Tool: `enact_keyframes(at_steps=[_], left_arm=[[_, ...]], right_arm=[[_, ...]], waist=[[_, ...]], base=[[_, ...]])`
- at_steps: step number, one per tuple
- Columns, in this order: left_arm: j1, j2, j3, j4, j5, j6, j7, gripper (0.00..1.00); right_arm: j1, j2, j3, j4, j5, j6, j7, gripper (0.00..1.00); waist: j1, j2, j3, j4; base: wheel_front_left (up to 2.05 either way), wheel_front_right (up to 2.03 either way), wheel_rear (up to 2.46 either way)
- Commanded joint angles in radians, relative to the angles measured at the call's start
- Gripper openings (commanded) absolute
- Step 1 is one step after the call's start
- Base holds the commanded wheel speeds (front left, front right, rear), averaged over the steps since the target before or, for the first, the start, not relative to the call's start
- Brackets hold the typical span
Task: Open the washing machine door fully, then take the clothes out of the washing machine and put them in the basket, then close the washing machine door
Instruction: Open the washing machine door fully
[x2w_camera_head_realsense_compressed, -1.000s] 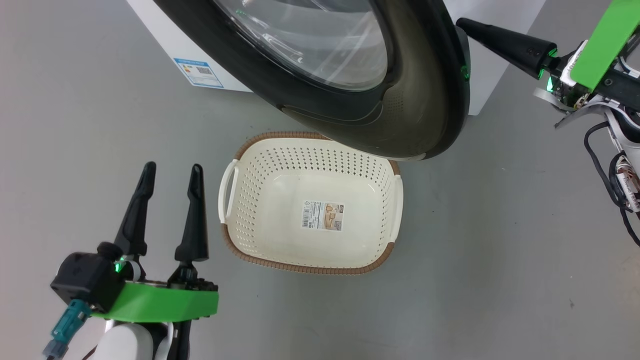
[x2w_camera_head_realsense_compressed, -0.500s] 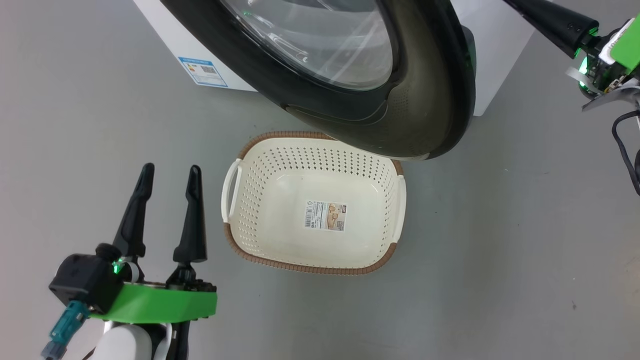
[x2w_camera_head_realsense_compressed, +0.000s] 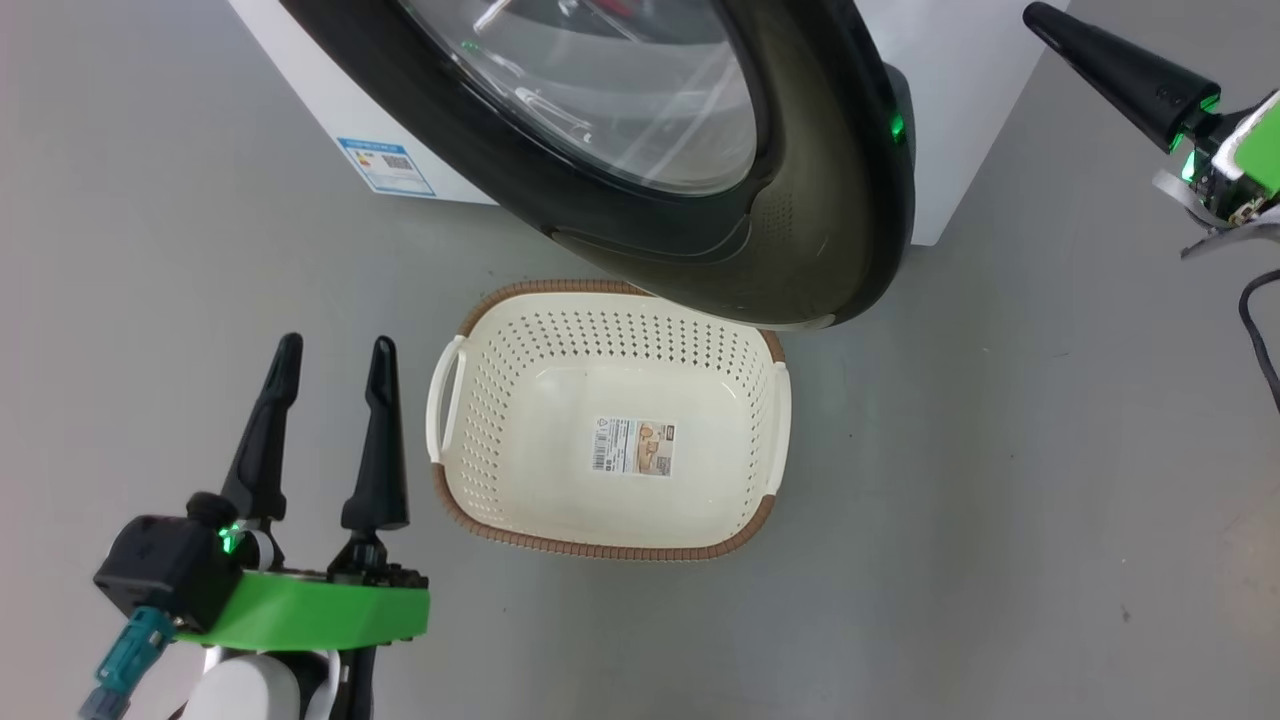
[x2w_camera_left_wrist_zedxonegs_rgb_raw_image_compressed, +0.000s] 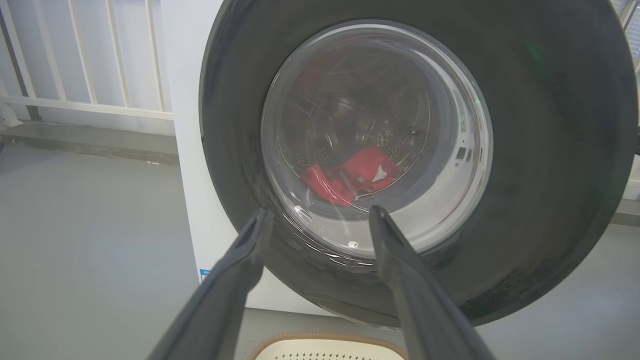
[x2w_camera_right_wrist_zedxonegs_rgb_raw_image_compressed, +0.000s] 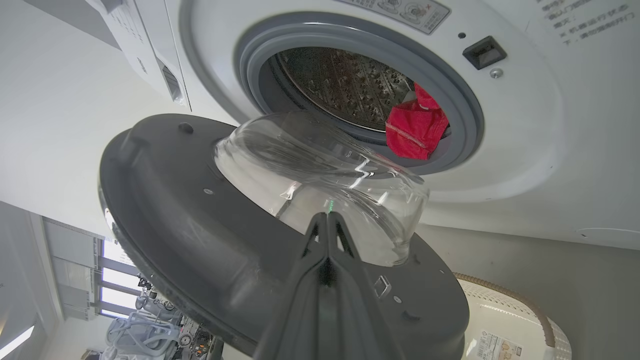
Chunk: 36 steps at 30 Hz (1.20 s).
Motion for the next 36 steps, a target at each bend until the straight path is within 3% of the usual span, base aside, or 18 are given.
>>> enact_keyframes(at_steps=[1, 6, 11, 16, 24, 29, 36], left_arm=[[0.009, 0.024, 0.034, -0.023, 0.013, 0.001, -0.008, 1.0], [0.021, 0.024, 0.041, -0.02, 0.018, 0.0, -0.008, 1.0], [0.028, 0.024, 0.05, -0.029, 0.027, -0.001, -0.008, 1.0], [0.032, 0.024, 0.054, -0.031, 0.035, -0.005, -0.008, 1.0], [0.04, 0.024, 0.055, -0.031, 0.046, -0.011, -0.008, 1.0], [0.041, 0.024, 0.05, -0.041, 0.045, -0.02, -0.008, 1.0], [0.042, 0.024, 0.055, -0.056, 0.062, -0.032, -0.008, 1.0]], right_arm=[[0.038, -0.013, 0.003, -0.057, -0.031, 0.008, -0.016, 1.0], [0.129, -0.032, 0.012, -0.188, -0.091, 0.008, -0.076, 1.0], [0.216, -0.074, 0.015, -0.352, -0.207, 0.008, -0.223, 1.0], [0.324, -0.113, 0.056, -0.474, -0.352, 0.008, -0.436, 1.0], [0.497, -0.194, 0.196, -0.525, -0.569, 0.008, -0.784, 1.0], [0.568, -0.17, 0.18, -0.506, -0.681, 0.008, -0.849, 1.0], [0.667, -0.055, 0.099, -0.53, -0.82, 0.008, -0.851, 1.0]], waist=[[0.0, 0.0, -0.01, -0.003], [0.0, 0.0, -0.034, -0.014], [0.0, 0.0, -0.037, -0.033], [0.0, 0.0, -0.046, -0.054], [0.0, 0.0, -0.063, -0.077], [0.0, 0.0, -0.069, -0.089], [0.0, 0.0, -0.064, -0.094]], base=[[0.0, 0.0, 0.0], [0.0, 0.0, 0.0], [0.0, 0.0, 0.0], [0.0, 0.0, 0.0], [0.0, 0.0, 0.0], [0.0, 0.0, 0.0], [0.0, 0.0, 0.0]])
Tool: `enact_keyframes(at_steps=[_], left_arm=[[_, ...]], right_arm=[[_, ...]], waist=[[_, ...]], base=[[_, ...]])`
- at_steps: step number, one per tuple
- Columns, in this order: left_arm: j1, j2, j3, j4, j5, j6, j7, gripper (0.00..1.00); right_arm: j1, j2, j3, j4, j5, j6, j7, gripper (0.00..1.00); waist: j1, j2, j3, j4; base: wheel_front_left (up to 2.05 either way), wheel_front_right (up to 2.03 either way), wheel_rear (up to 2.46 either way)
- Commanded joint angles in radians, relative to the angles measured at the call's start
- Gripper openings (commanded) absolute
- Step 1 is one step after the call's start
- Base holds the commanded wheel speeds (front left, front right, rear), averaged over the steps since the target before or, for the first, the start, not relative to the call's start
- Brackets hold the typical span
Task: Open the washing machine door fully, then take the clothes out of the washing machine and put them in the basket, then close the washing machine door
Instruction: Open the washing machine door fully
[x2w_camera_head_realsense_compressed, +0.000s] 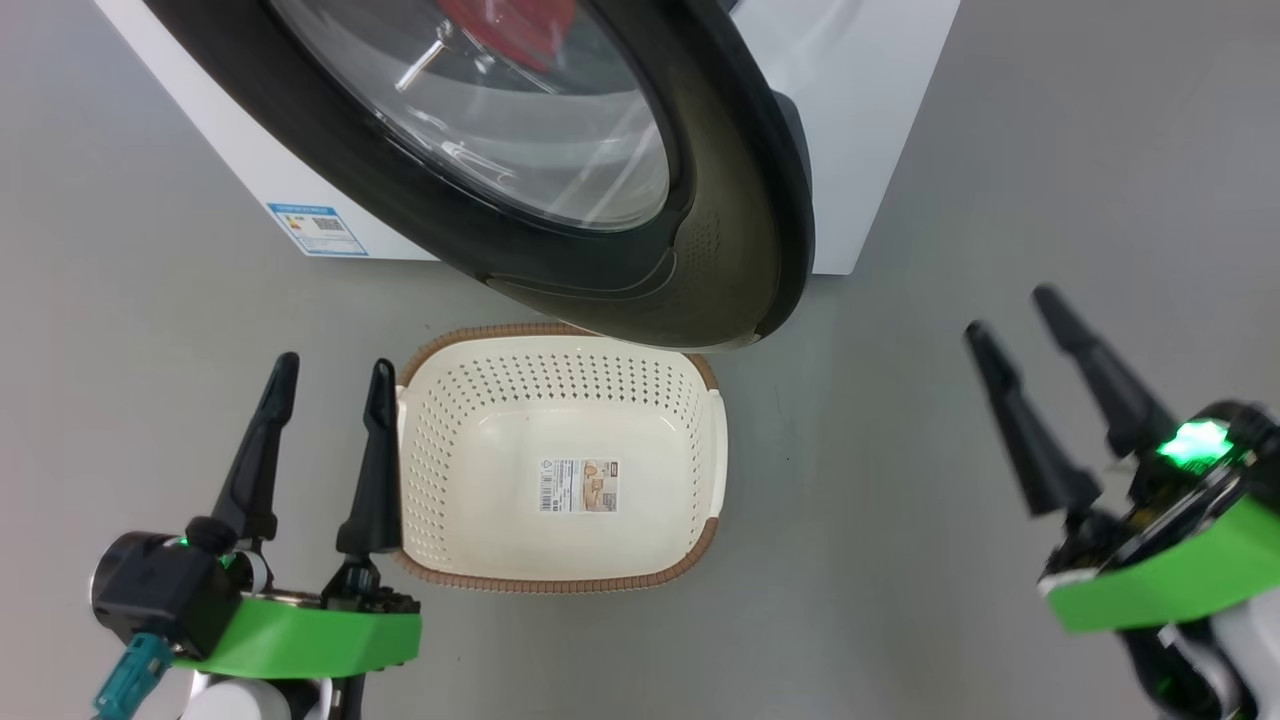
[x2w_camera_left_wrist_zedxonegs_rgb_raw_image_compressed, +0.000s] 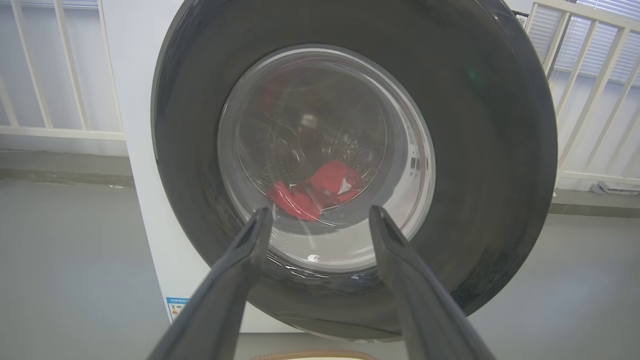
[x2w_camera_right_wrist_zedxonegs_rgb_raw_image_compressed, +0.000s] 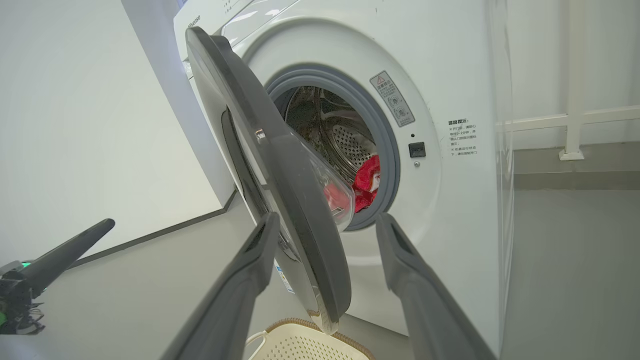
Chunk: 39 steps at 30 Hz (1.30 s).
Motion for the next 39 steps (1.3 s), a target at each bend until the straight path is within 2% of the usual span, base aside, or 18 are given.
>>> enact_keyframes(at_steps=[1, 8, 19, 30, 35, 39], left_arm=[[0.0, 0.021, 0.036, -0.029, 0.012, -0.006, -0.008, 1.0], [-0.007, 0.021, 0.042, -0.031, 0.018, -0.011, -0.008, 1.0], [-0.012, 0.021, 0.044, -0.029, 0.01, -0.005, -0.008, 1.0], [-0.013, 0.021, 0.05, -0.034, 0.016, -0.006, -0.008, 1.0], [-0.009, 0.021, 0.044, -0.029, 0.016, -0.006, -0.008, 1.0], [-0.011, 0.021, 0.034, -0.027, 0.013, -0.007, -0.008, 1.0]], right_arm=[[0.026, -0.006, 0.006, -0.029, -0.02, 0.008, -0.006, 1.0], [0.07, 0.047, -0.015, 0.001, -0.126, 0.008, -0.006, 1.0], [0.063, 0.046, -0.01, 0.026, -0.175, 0.008, -0.006, 1.0], [0.016, 0.045, -0.01, 0.023, -0.157, 0.008, -0.006, 1.0], [-0.041, 0.022, -0.005, 0.054, -0.137, 0.008, -0.006, 1.0], [-0.122, -0.009, 0.041, 0.095, -0.081, 0.008, -0.006, 1.0]], waist=[[0.0, 0.0, 0.0, 0.0], [0.0, 0.0, 0.007, 0.004], [0.0, 0.0, 0.013, 0.009], [0.0, 0.0, 0.012, 0.001], [0.0, 0.0, 0.002, 0.001], [0.0, 0.0, 0.004, 0.004]], base=[[0.0, 0.0, 0.0], [0.0, 0.0, 0.0], [0.0, 0.0, 0.0], [0.0, 0.0, 0.0], [0.0, 0.0, 0.0], [0.0, 0.0, 0.0]])
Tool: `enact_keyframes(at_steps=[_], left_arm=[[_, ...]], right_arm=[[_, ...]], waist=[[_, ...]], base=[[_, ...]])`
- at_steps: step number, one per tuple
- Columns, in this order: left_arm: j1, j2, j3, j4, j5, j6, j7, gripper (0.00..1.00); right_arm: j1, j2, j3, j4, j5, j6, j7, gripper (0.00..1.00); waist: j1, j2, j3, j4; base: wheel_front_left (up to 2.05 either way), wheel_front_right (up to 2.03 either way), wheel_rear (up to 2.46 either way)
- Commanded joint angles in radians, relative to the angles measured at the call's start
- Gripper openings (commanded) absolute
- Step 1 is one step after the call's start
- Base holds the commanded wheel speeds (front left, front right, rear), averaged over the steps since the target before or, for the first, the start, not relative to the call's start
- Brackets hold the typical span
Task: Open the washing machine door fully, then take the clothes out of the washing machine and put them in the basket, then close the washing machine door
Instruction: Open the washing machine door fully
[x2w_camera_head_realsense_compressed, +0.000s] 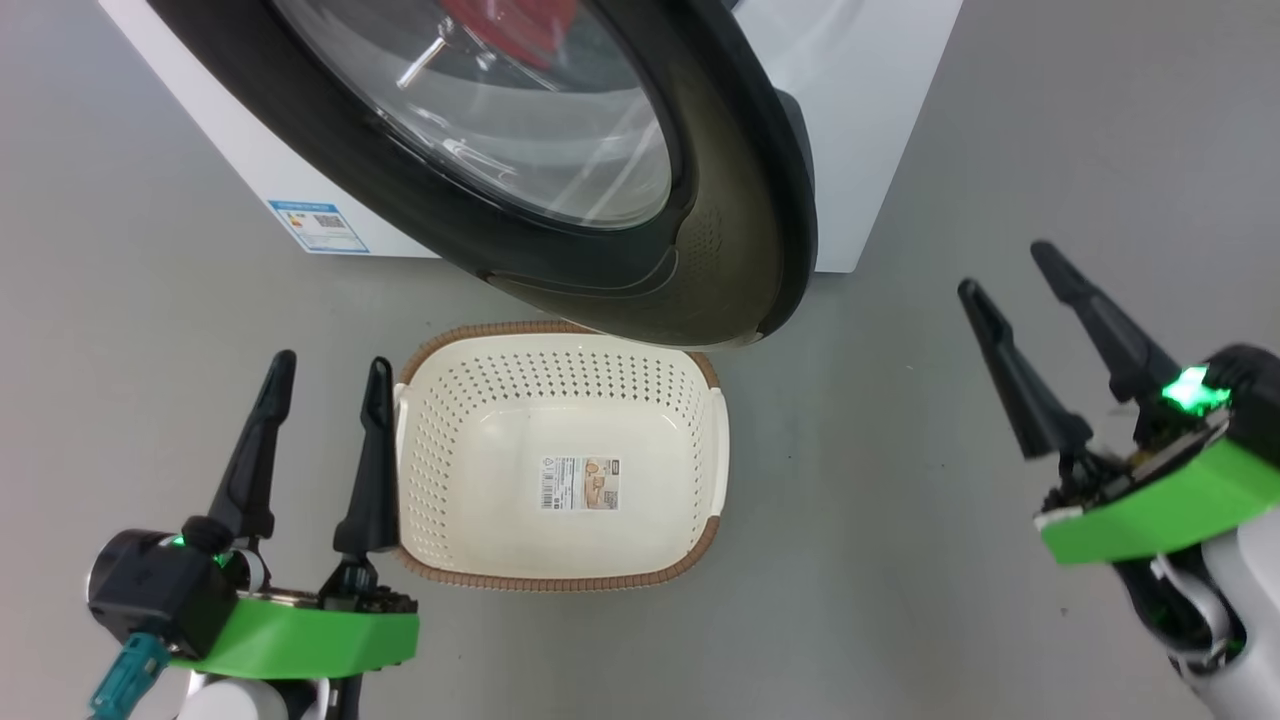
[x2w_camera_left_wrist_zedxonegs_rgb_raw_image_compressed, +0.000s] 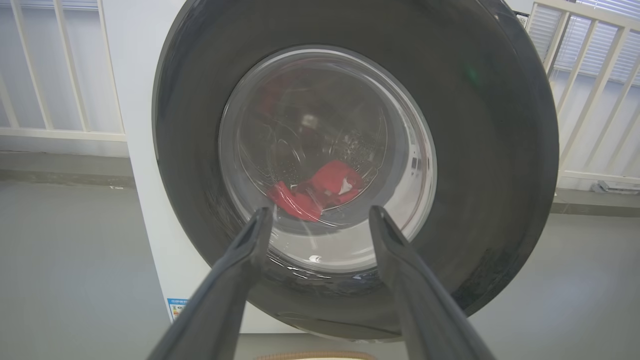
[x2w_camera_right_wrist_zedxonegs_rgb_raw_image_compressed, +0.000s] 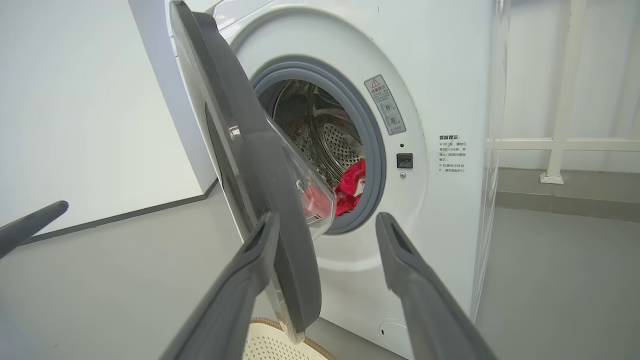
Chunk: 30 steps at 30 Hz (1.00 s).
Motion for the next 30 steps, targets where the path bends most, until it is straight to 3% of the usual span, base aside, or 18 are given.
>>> enact_keyframes(at_steps=[1, 2, 3, 4, 5, 6, 7, 11, 20, 30], left_arm=[[-0.012, 0.019, 0.024, -0.023, 0.012, 0.0, -0.008, 1.0], [-0.012, 0.019, 0.024, -0.023, 0.012, 0.0, -0.008, 1.0], [-0.013, 0.019, 0.021, -0.022, 0.011, 0.0, -0.008, 1.0], [-0.014, 0.019, 0.017, -0.022, 0.009, 0.0, -0.008, 1.0], [-0.015, 0.019, 0.015, -0.022, 0.008, 0.0, -0.008, 1.0], [-0.016, 0.019, 0.013, -0.022, 0.006, -0.001, -0.008, 1.0], [-0.016, 0.019, 0.011, -0.021, 0.005, -0.001, -0.008, 1.0], [-0.018, 0.019, 0.007, -0.016, -0.001, 0.0, -0.008, 1.0], [-0.022, 0.019, 0.007, -0.012, -0.005, 0.003, -0.008, 1.0], [-0.026, 0.019, 0.005, -0.01, -0.016, 0.009, -0.008, 1.0]], right_arm=[[-0.063, -0.029, 0.033, 0.003, 0.057, 0.008, -0.006, 1.0], [-0.063, -0.029, 0.033, 0.003, 0.057, 0.008, -0.006, 1.0], [-0.088, -0.035, 0.041, 0.018, 0.089, 0.008, -0.006, 0.89], [-0.114, -0.042, 0.048, 0.031, 0.121, 0.008, -0.006, 0.47], [-0.14, -0.049, 0.054, 0.044, 0.155, 0.008, -0.006, 0.31], [-0.165, -0.056, 0.06, 0.061, 0.192, 0.008, -0.006, 0.04], [-0.19, -0.068, 0.071, 0.078, 0.223, 0.008, -0.006, 0.0], [-0.281, -0.097, 0.137, 0.151, 0.412, 0.008, 0.02, 0.0], [-0.472, -0.087, 0.185, 0.288, 0.809, 0.008, 0.265, 0.0], [-0.604, -0.004, 0.163, 0.414, 1.061, 0.008, 0.607, 0.0]], waist=[[0.0, 0.0, 0.002, 0.004], [0.0, 0.0, 0.002, 0.004], [0.0, 0.0, 0.003, 0.006], [0.0, 0.0, 0.005, 0.009], [0.0, 0.0, 0.007, 0.013], [0.0, 0.0, 0.008, 0.017], [0.0, 0.0, 0.009, 0.022], [0.0, 0.0, 0.01, 0.039], [0.0, 0.0, 0.011, 0.058], [0.0, 0.0, 0.022, 0.084]], base=[[0.0, 0.0, 0.0], [0.0, 0.0, 0.0], [0.0, 0.0, 0.0], [0.0, 0.0, 0.0], [0.0, 0.0, 0.0], [0.0, 0.0, 0.0], [0.0, 0.0, 0.0], [0.0, 0.0, 0.0], [0.0, 0.0, 0.0], [0.0, 0.0, 0.0]])
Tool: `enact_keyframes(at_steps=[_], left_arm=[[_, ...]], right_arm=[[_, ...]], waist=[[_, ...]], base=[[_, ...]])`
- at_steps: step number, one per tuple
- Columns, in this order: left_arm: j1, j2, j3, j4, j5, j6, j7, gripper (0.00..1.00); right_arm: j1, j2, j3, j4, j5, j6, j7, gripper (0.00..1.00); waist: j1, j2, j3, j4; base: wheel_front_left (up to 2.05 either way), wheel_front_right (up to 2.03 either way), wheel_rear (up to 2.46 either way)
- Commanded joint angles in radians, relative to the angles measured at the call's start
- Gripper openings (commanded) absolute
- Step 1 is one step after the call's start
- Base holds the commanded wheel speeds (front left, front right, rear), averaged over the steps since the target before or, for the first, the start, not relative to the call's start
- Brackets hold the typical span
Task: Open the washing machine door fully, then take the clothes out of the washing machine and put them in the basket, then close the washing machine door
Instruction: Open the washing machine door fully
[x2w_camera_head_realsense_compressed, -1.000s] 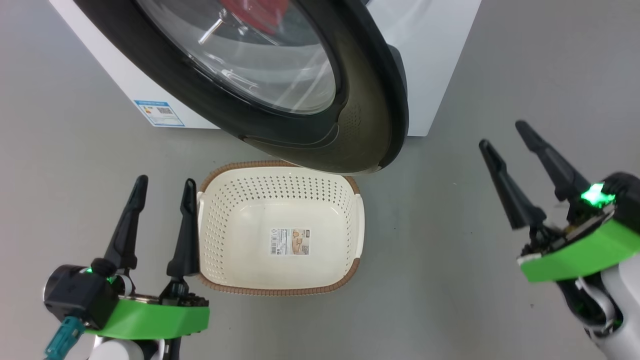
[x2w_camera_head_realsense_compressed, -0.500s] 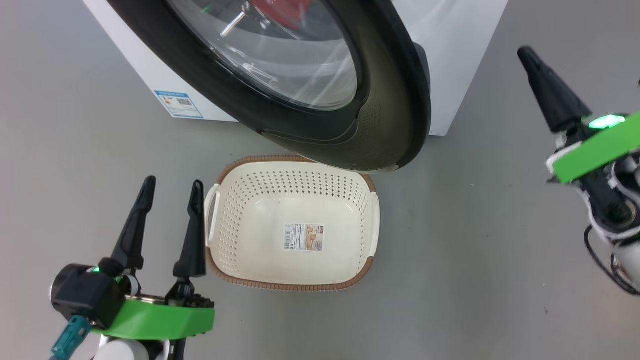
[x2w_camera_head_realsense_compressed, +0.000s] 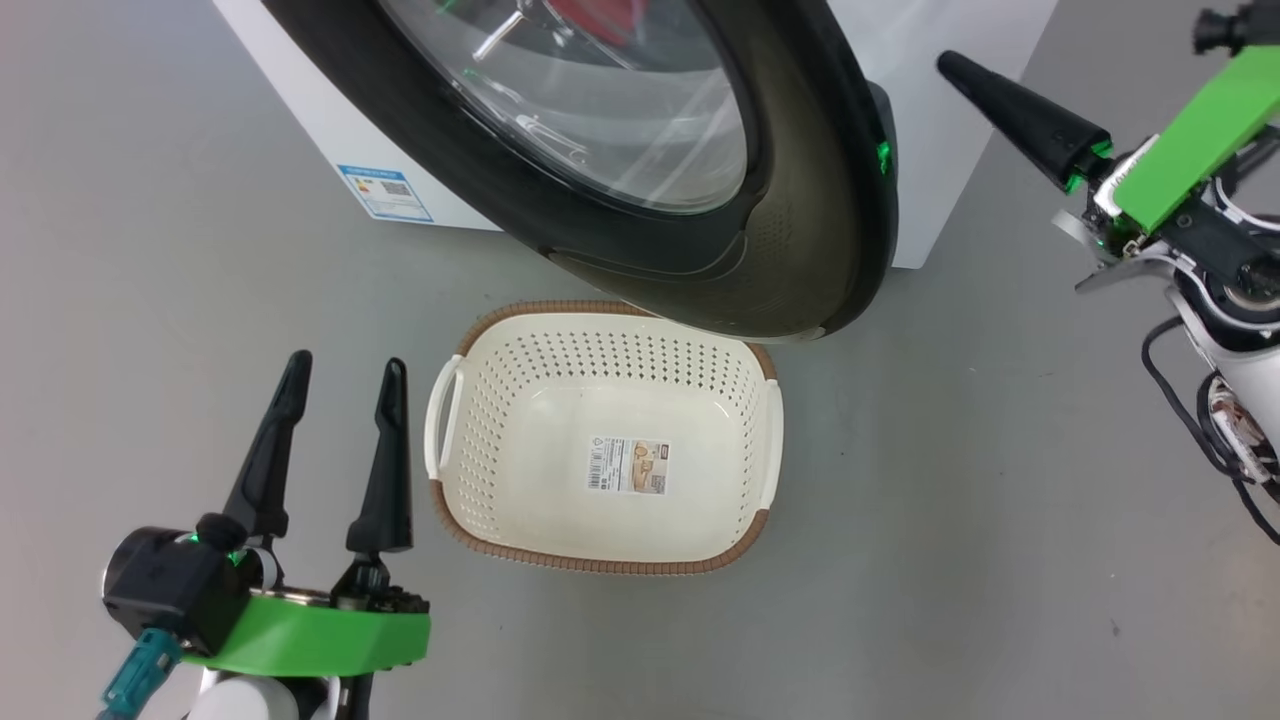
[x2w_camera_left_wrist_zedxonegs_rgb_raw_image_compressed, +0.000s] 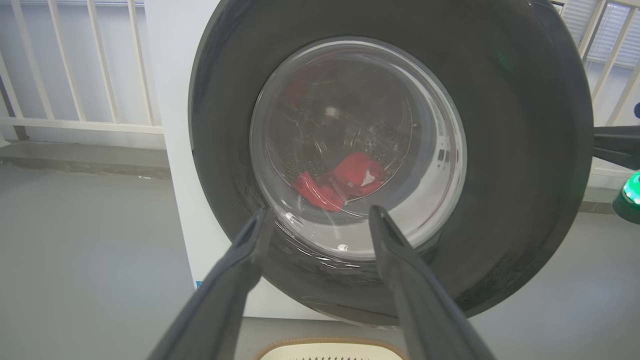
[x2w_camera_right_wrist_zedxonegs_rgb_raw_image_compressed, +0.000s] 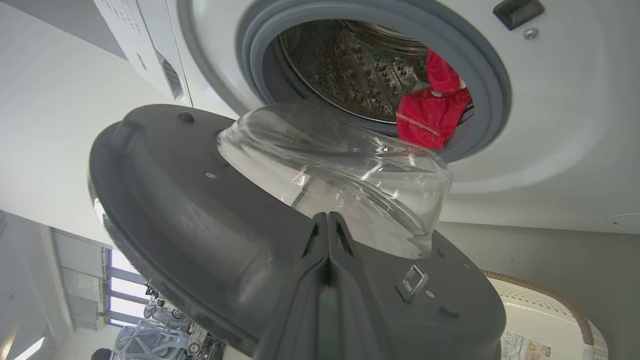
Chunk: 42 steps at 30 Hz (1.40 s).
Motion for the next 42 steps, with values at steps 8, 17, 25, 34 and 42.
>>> enact_keyframes(at_steps=[8, 17, 25, 34, 42], left_arm=[[-0.016, 0.018, 0.03, -0.019, -0.007, 0.009, -0.008, 1.0], [-0.002, 0.018, 0.028, -0.014, -0.01, 0.015, -0.008, 1.0], [0.022, 0.018, 0.026, 0.008, -0.002, 0.014, -0.008, 1.0], [0.069, 0.018, 0.035, 0.035, 0.016, 0.008, -0.008, 1.0], [0.103, 0.018, 0.037, 0.063, 0.037, 0.001, -0.008, 1.0]], right_arm=[[-0.065, 0.039, -0.02, 0.072, 0.053, 0.008, 0.176, 0.0], [-0.094, 0.066, -0.013, 0.147, 0.088, 0.008, 0.321, 0.0], [-0.018, 0.09, 0.014, 0.086, 0.07, 0.008, 0.399, 0.0], [0.155, 0.129, 0.027, -0.028, 0.051, 0.008, 0.428, 0.0], [0.27, 0.198, -0.01, -0.09, 0.033, 0.008, 0.399, 0.0]], waist=[[0.0, 0.0, -0.006, 0.021], [0.0, 0.0, -0.025, 0.028], [0.0, 0.0, -0.082, 0.033], [0.0, 0.0, -0.178, 0.059], [0.0, 0.0, -0.246, 0.116]], base=[[0.0, 0.0, 0.0], [0.0, 0.0, 0.0], [0.0, 0.0, 0.0], [0.0, 0.0, 0.0], [0.0, 0.0, 0.0]])
